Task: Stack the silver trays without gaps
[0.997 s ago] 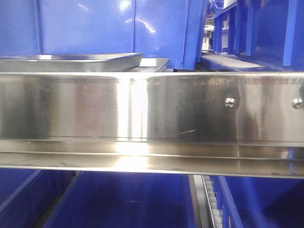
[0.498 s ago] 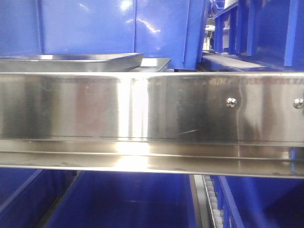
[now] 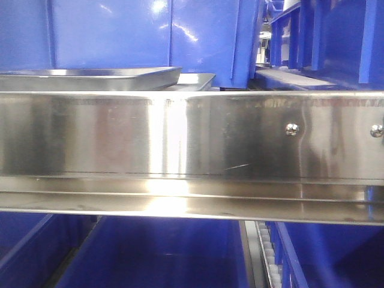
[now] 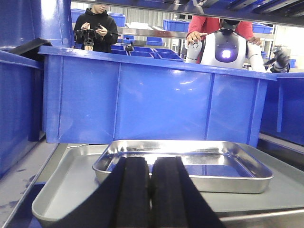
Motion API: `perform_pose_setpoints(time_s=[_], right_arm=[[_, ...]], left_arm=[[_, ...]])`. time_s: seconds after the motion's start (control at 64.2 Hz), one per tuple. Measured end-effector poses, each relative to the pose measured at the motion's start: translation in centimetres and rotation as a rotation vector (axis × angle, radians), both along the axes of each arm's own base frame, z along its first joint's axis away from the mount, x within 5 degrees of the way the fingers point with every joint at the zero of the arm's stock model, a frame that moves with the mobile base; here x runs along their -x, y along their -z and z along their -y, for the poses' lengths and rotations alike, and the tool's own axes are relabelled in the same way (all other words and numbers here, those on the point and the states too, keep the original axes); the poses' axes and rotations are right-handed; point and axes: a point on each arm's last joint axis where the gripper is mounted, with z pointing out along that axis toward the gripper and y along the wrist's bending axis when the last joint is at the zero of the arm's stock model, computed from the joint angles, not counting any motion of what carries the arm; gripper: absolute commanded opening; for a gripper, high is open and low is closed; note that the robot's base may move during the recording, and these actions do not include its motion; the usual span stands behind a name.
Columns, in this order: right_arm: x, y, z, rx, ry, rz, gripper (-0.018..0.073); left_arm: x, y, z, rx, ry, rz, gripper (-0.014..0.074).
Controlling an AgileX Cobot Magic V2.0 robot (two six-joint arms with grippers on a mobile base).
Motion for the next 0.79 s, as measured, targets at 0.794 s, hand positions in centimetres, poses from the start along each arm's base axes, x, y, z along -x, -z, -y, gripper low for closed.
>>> perform_pose_setpoints(time_s=[0.794], right_arm=[[-0.04,-0.02,0.43,0.002,0.076,0.002,-0.0078]], left_arm=[[0.0,0.0,0.0,0.0,0.0,0.0,-0.0016]])
